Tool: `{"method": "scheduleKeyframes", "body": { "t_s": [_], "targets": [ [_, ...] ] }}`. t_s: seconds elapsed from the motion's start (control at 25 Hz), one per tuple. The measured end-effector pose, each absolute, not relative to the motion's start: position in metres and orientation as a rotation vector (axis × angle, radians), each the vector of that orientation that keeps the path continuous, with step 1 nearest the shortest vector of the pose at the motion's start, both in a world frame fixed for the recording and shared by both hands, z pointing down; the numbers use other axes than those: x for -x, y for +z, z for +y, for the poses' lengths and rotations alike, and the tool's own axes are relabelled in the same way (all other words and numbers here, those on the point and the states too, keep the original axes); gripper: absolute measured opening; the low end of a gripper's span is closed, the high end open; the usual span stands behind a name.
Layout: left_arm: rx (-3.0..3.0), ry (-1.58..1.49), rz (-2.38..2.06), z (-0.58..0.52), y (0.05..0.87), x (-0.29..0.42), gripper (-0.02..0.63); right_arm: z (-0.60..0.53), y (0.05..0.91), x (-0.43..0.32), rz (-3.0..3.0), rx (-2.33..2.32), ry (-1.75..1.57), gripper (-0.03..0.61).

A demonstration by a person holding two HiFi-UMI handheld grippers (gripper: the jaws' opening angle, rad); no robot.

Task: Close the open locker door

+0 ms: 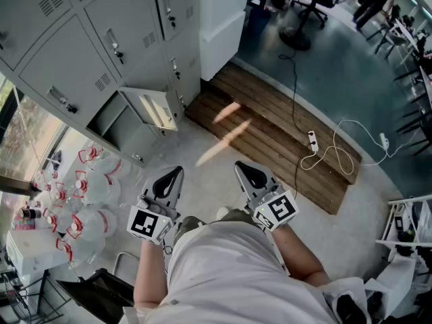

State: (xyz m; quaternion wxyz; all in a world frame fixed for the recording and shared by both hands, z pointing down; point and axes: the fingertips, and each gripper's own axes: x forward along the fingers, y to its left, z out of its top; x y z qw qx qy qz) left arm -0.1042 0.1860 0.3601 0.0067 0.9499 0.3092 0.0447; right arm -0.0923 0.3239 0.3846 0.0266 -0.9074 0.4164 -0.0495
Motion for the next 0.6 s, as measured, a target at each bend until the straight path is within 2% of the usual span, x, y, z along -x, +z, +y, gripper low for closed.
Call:
{"method": "scheduleKeyframes", "body": {
  "t_s": [0.6],
  "targets": [
    [-3.01, 0.279, 1.012, 0.251, 0.387, 0.079, 0.002, 0.371, 0.396, 0.066, 1.342, 2.688, -0.138, 0.009]
  ]
}}
